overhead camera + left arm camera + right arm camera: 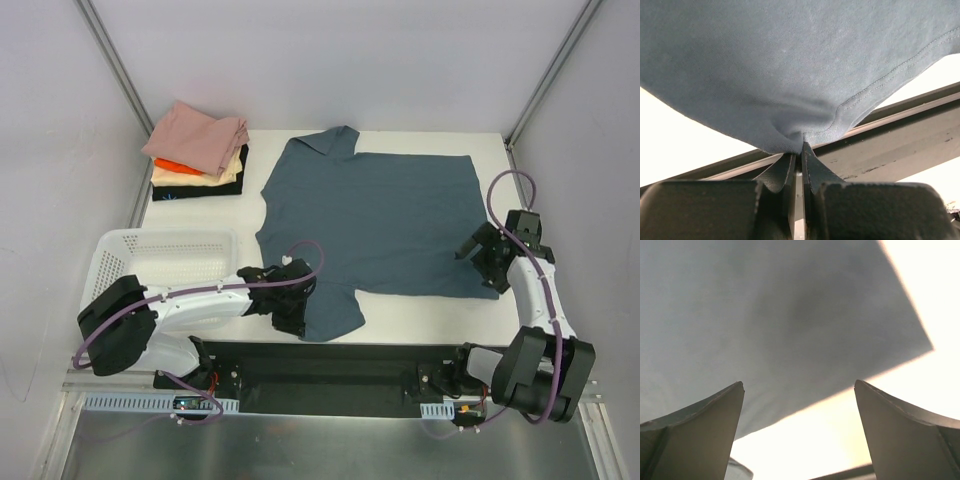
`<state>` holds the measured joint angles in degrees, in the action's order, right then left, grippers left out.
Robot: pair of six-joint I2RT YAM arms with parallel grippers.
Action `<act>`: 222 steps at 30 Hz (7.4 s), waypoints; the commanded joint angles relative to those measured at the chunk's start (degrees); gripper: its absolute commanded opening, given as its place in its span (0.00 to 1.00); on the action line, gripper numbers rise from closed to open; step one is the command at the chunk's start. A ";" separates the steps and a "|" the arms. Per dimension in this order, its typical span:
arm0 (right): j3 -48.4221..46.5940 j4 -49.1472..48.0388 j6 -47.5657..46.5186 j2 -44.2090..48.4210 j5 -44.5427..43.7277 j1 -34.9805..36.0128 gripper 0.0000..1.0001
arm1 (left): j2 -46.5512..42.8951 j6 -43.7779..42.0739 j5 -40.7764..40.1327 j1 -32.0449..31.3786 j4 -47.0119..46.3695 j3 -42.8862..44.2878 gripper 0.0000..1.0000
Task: Fold and stack the t-shirts
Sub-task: Flatten the tshirt out, then fold the tshirt
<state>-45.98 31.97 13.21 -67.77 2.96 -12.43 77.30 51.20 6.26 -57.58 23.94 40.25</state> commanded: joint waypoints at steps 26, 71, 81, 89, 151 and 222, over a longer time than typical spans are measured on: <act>10.91 -12.54 7.88 -11.94 9.52 -20.62 0.51 | -1.98 -7.96 6.30 6.17 -2.41 -0.87 0.00; 14.78 5.83 -2.22 9.23 9.69 -18.78 0.01 | -27.12 4.09 16.60 8.36 -4.78 -15.03 0.00; 11.18 4.16 -3.46 7.48 7.68 -12.63 0.01 | -19.38 -6.11 10.53 10.03 -8.74 -3.79 0.00; 4.68 4.42 -1.35 4.93 2.75 -7.71 0.01 | -18.41 -8.48 9.47 16.26 -12.51 -1.23 0.00; -32.60 6.80 -1.70 -30.42 -11.58 1.00 0.97 | 30.55 -28.70 13.95 40.80 -10.32 48.88 0.99; -12.20 12.94 0.41 -25.30 -5.42 -10.34 0.51 | 3.83 -25.01 17.55 32.44 -19.98 6.77 0.99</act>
<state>-54.48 42.11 12.08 -90.85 0.40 -22.59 80.88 28.01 22.33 -25.82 7.53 48.03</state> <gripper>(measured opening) 0.635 0.993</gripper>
